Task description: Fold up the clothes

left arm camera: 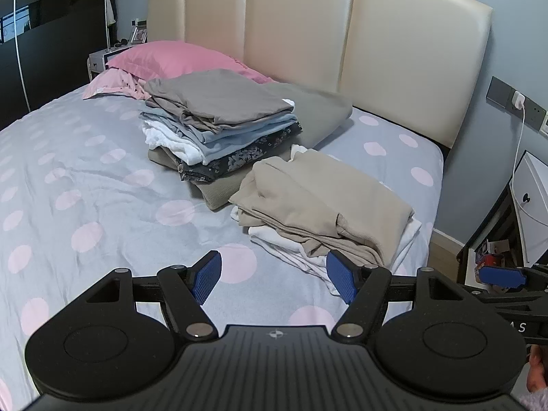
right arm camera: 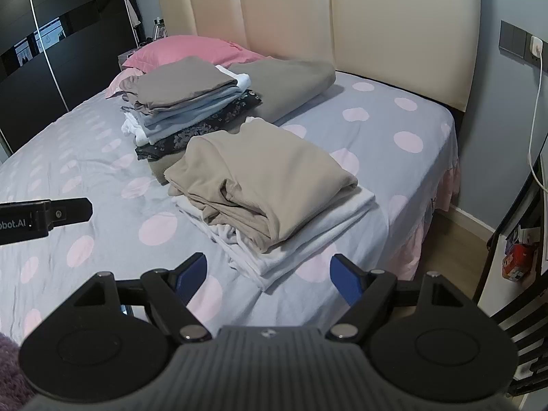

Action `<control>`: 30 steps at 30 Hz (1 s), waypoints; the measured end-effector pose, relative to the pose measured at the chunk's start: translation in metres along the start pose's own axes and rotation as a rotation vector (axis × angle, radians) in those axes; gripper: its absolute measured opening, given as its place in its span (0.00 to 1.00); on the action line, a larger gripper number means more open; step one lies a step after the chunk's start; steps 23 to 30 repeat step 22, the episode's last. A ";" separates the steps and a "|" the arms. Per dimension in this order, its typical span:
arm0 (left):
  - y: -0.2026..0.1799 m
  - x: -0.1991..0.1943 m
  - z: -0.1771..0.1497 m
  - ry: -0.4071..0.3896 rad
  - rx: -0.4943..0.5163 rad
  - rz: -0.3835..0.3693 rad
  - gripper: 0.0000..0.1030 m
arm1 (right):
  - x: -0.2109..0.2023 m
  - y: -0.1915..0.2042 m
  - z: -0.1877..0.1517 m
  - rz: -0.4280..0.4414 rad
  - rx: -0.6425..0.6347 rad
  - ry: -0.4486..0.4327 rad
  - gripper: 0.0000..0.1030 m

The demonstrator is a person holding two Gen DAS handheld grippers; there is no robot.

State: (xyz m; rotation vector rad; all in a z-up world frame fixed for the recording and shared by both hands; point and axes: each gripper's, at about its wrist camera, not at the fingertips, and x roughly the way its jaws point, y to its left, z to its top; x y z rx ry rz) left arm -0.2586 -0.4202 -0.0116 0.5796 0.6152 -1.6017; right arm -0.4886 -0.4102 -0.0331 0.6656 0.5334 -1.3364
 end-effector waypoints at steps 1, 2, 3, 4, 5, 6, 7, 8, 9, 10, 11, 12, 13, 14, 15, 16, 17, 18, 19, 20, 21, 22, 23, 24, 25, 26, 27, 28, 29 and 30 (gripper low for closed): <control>0.000 0.000 0.000 0.000 0.001 0.000 0.65 | 0.000 0.000 0.000 0.000 -0.001 -0.001 0.79; 0.000 0.000 0.000 0.001 0.001 -0.001 0.65 | 0.000 0.000 0.000 0.000 -0.002 -0.002 0.79; 0.000 0.000 0.000 0.001 0.002 -0.001 0.65 | 0.000 0.000 0.000 0.001 -0.003 -0.002 0.79; 0.000 0.000 0.000 0.002 0.002 -0.002 0.65 | 0.001 0.000 0.000 0.001 -0.003 -0.001 0.79; 0.000 -0.001 0.000 0.002 0.003 -0.002 0.65 | 0.001 0.001 0.000 0.001 -0.004 -0.001 0.79; 0.000 -0.001 0.000 0.002 0.004 -0.001 0.65 | 0.001 0.001 0.000 0.001 -0.004 0.000 0.79; -0.001 -0.001 0.000 0.002 0.005 -0.001 0.65 | 0.001 0.001 0.000 0.002 -0.005 0.000 0.79; -0.001 -0.001 0.000 0.002 0.005 0.000 0.65 | 0.001 0.001 0.000 0.002 -0.006 0.001 0.79; -0.001 -0.001 0.000 0.001 0.006 0.001 0.65 | 0.001 0.001 0.000 0.002 -0.006 0.003 0.79; -0.001 -0.001 0.000 0.001 0.007 0.002 0.65 | 0.001 0.001 0.000 0.003 -0.005 0.004 0.79; -0.002 -0.001 0.000 0.001 0.007 0.002 0.65 | 0.002 0.001 0.000 0.003 -0.005 0.005 0.79; -0.002 -0.001 0.000 0.001 0.008 0.003 0.65 | 0.002 0.001 0.000 0.002 -0.005 0.005 0.79; -0.002 -0.001 0.000 0.000 0.009 0.004 0.65 | 0.002 0.001 0.000 0.002 -0.005 0.006 0.79; -0.002 -0.001 0.000 0.000 0.009 0.005 0.65 | 0.002 0.001 0.000 0.002 -0.005 0.006 0.79; -0.002 -0.001 -0.001 0.000 0.009 0.005 0.65 | 0.002 0.001 0.000 0.002 -0.005 0.005 0.79; -0.002 -0.001 -0.001 0.000 0.008 0.002 0.65 | 0.002 0.001 0.000 0.002 -0.005 0.005 0.79; -0.002 -0.001 -0.001 0.000 0.008 0.001 0.64 | 0.002 0.001 0.000 0.003 -0.005 0.005 0.79; -0.001 -0.001 -0.001 -0.001 0.008 0.000 0.65 | 0.002 0.001 0.000 0.003 -0.006 0.005 0.79; -0.001 -0.001 -0.001 -0.002 0.007 -0.001 0.64 | 0.003 0.001 0.000 0.003 -0.006 0.007 0.79; -0.001 -0.002 -0.002 -0.004 0.006 -0.003 0.64 | 0.003 0.001 0.000 0.003 -0.006 0.008 0.79; 0.000 -0.002 -0.002 -0.005 0.006 -0.003 0.65 | 0.004 0.001 0.000 0.003 -0.006 0.009 0.79; 0.000 -0.002 -0.002 -0.006 0.006 -0.004 0.65 | 0.004 0.001 -0.001 0.004 -0.006 0.010 0.79; 0.000 -0.002 -0.002 -0.006 0.006 -0.004 0.65 | 0.004 0.001 -0.001 0.004 -0.006 0.010 0.79; 0.000 -0.002 -0.002 -0.006 0.006 -0.004 0.65 | 0.004 0.001 -0.001 0.004 -0.006 0.010 0.79; 0.000 -0.002 -0.002 -0.006 0.006 -0.004 0.65 | 0.004 0.001 -0.001 0.004 -0.006 0.010 0.79; 0.000 -0.002 -0.002 -0.006 0.006 -0.004 0.65 | 0.004 0.001 -0.001 0.004 -0.006 0.010 0.79; 0.000 -0.002 -0.002 -0.006 0.006 -0.004 0.65 | 0.004 0.001 -0.001 0.004 -0.006 0.010 0.79; 0.000 -0.002 -0.002 -0.006 0.006 -0.004 0.65 | 0.004 0.001 -0.001 0.004 -0.006 0.010 0.79; 0.000 -0.002 -0.002 -0.006 0.006 -0.004 0.65 | 0.004 0.001 -0.001 0.004 -0.006 0.010 0.79; 0.000 -0.002 -0.002 -0.006 0.006 -0.004 0.65 | 0.004 0.001 -0.001 0.004 -0.006 0.010 0.79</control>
